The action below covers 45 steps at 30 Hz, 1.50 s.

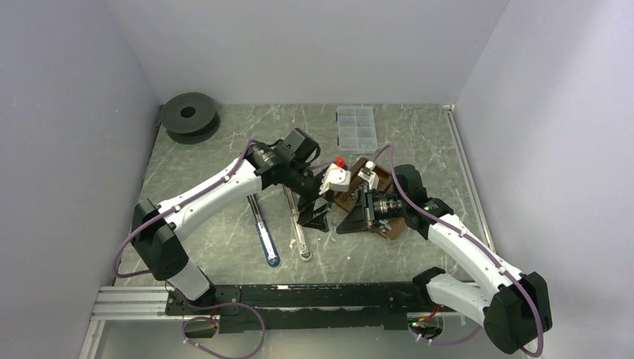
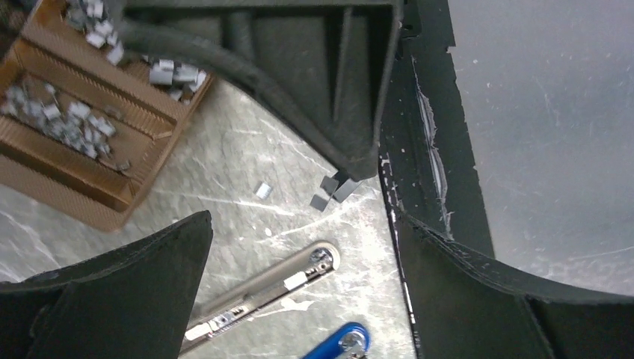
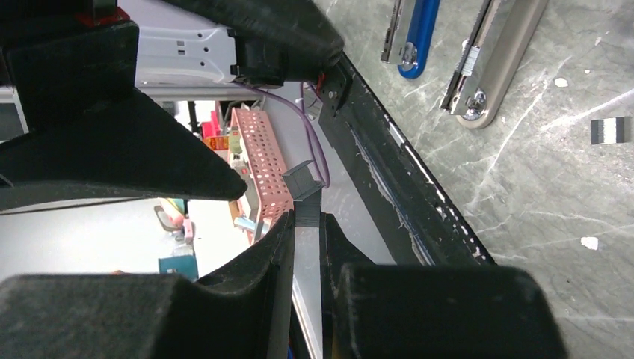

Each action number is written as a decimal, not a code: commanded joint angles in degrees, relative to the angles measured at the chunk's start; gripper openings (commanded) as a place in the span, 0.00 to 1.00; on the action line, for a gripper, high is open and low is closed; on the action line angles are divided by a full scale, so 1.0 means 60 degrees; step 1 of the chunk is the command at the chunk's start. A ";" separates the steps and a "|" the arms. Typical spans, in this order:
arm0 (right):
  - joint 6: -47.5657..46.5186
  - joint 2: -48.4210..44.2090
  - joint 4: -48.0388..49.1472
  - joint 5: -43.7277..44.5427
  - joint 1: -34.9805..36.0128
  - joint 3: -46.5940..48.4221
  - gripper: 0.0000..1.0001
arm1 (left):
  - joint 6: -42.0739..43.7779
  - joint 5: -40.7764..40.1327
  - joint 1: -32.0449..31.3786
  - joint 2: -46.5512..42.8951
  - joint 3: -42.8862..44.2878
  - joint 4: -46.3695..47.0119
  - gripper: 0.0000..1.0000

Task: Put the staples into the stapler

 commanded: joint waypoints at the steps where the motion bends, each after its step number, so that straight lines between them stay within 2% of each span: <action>1: 0.0064 0.0062 0.0695 -0.0637 -0.0028 0.0156 0.00 | 0.1683 0.0281 -0.0304 -0.0455 0.0086 0.0014 0.99; 9: 0.0193 0.0067 0.0971 -0.0980 -0.0028 0.0126 0.00 | 0.3880 -0.0451 -0.1063 -0.0587 -0.0281 0.0239 0.98; 17: 0.0220 -0.0166 0.0905 -0.0982 -0.0028 -0.0082 0.00 | 0.4748 -0.0611 -0.1120 -0.0572 -0.0096 -0.0470 0.78; 25: 0.0125 -0.0111 0.0763 -0.0956 -0.0028 0.0023 0.00 | 0.5179 -0.0668 -0.1148 -0.0730 -0.0100 -0.0708 0.52; 32: 0.0162 -0.0079 0.0782 -0.0917 -0.0036 0.0042 0.00 | 0.5255 -0.0645 -0.1293 -0.0826 -0.0104 -0.0727 0.48; 40: 0.0248 -0.0070 0.0860 -0.0894 -0.0028 0.0027 0.00 | 0.5246 -0.0777 -0.1413 -0.0867 -0.0103 -0.0760 0.30; 45: 0.0262 -0.0144 0.0839 -0.0880 -0.0031 -0.0056 0.00 | 0.5401 -0.0892 -0.1441 -0.0919 -0.0199 -0.0877 0.28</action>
